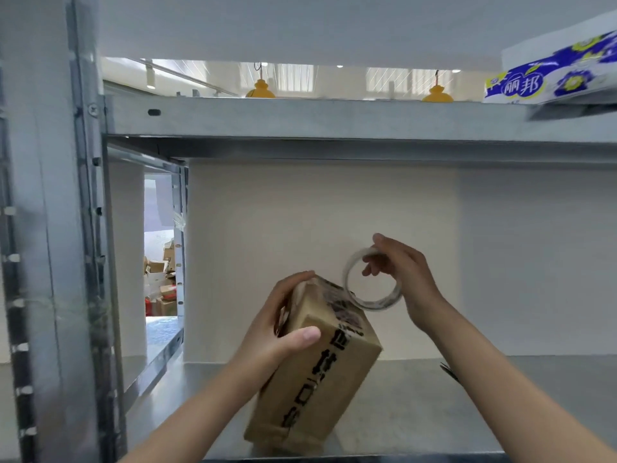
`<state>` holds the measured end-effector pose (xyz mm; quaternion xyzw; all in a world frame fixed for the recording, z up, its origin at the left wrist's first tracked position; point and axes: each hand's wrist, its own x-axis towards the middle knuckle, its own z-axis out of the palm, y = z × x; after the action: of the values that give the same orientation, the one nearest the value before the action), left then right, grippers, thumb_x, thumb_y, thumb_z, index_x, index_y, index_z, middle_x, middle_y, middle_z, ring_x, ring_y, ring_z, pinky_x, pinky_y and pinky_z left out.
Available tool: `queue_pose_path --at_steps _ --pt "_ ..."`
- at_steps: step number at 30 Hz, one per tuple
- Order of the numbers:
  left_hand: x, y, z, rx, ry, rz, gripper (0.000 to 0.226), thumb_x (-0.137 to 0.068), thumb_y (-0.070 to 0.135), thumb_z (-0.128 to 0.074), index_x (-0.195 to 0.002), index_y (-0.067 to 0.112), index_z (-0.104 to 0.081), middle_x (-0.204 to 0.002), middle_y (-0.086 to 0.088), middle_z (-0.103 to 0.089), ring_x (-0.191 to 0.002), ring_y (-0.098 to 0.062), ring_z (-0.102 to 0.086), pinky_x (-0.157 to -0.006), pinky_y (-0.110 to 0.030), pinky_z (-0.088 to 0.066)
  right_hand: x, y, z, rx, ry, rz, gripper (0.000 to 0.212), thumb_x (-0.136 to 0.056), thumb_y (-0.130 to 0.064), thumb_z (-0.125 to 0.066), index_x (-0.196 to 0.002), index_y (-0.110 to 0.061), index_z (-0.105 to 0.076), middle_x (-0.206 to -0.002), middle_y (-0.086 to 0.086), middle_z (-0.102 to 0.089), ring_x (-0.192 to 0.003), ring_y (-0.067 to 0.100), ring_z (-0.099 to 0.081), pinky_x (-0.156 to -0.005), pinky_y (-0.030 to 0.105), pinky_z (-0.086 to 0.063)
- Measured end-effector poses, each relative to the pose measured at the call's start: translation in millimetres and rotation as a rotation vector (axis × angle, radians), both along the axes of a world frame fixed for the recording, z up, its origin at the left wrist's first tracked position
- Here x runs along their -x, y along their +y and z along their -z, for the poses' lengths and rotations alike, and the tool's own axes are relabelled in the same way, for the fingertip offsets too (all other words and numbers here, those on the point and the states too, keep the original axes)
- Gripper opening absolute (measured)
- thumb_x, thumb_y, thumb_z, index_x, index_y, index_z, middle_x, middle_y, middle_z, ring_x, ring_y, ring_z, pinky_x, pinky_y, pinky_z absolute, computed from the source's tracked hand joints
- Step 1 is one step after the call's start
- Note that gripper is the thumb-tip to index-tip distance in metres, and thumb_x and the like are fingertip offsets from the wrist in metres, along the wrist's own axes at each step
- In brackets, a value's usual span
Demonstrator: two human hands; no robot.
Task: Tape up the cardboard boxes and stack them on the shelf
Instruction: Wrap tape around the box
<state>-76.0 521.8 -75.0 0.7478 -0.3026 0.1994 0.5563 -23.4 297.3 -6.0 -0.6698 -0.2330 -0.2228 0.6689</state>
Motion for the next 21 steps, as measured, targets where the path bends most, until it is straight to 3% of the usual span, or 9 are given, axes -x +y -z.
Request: queue_pose_path --at_steps 3,6,9,11,14,18,21 --pt "0 12 14 0.143 0.029 -0.004 0.097 -0.065 0.078 -0.07 -0.143 0.029 -0.04 -0.133 0.013 -0.06 -0.122 -0.01 -0.06 -0.094 -0.026 -0.053 -8 17 1 -0.049 0.134 -0.078 0.042 -0.1 -0.037 -0.053 -0.073 -0.007 -0.064 -0.069 0.01 -0.066 -0.073 0.024 -0.065 -0.085 0.035 -0.049" --pt "0 20 17 0.129 0.053 -0.02 0.097 -0.066 0.079 -0.067 -0.145 0.031 -0.037 -0.133 0.014 -0.06 -0.123 -0.009 -0.059 -0.094 -0.022 -0.051 -5 43 -4 0.092 0.154 -0.219 0.049 -0.096 -0.052 -0.052 -0.066 -0.013 -0.054 -0.071 0.009 -0.065 -0.08 0.028 -0.066 -0.094 0.034 -0.048" --pt "-3 31 18 0.132 0.064 -0.013 0.097 -0.064 0.082 -0.066 -0.144 0.034 -0.037 -0.134 0.017 -0.059 -0.125 -0.006 -0.057 -0.093 -0.018 -0.05 1 53 -20 0.152 0.154 -0.283 0.049 -0.092 -0.054 -0.056 -0.064 -0.016 -0.045 -0.057 0.004 -0.048 -0.066 0.026 -0.058 -0.098 0.038 -0.048" --pt "-2 36 19 0.141 0.059 -0.002 0.098 -0.064 0.081 -0.068 -0.144 0.032 -0.039 -0.135 0.015 -0.059 -0.126 -0.007 -0.057 -0.093 -0.018 -0.051 -1 42 -32 0.182 0.174 -0.252 0.047 -0.095 -0.047 -0.059 -0.061 -0.017 -0.046 -0.055 0.001 -0.036 -0.056 0.022 -0.044 -0.086 0.039 -0.049" --pt "-3 38 19 0.12 0.063 0.016 0.093 -0.064 0.081 -0.068 -0.141 0.037 -0.04 -0.135 0.015 -0.059 -0.126 -0.01 -0.057 -0.094 -0.023 -0.052 -4 18 -45 0.269 0.202 -0.16 0.046 -0.092 -0.043 -0.065 -0.058 -0.018 -0.047 -0.055 0.003 -0.029 -0.052 0.02 -0.033 -0.067 0.033 -0.039" --pt "-6 36 17 0.061 0.056 0.032 0.085 -0.067 0.08 -0.067 -0.138 0.043 -0.04 -0.138 0.014 -0.056 -0.13 -0.013 -0.055 -0.101 -0.034 -0.051 -8 -6 -37 0.482 0.238 0.062 0.042 -0.088 -0.04 -0.07 -0.063 -0.013 -0.051 -0.053 0.003 -0.04 -0.046 0.018 -0.038 -0.055 0.029 -0.036" --pt "-4 36 16 -0.023 0.063 0.047 0.083 -0.069 0.081 -0.064 -0.137 0.045 -0.035 -0.137 0.018 -0.053 -0.131 -0.012 -0.053 -0.105 -0.041 -0.049 -10 -2 -15 0.568 0.23 0.094 0.042 -0.092 -0.04 -0.066 -0.068 -0.009 -0.051 -0.056 0.01 -0.042 -0.043 0.016 -0.04 -0.05 0.024 -0.037"
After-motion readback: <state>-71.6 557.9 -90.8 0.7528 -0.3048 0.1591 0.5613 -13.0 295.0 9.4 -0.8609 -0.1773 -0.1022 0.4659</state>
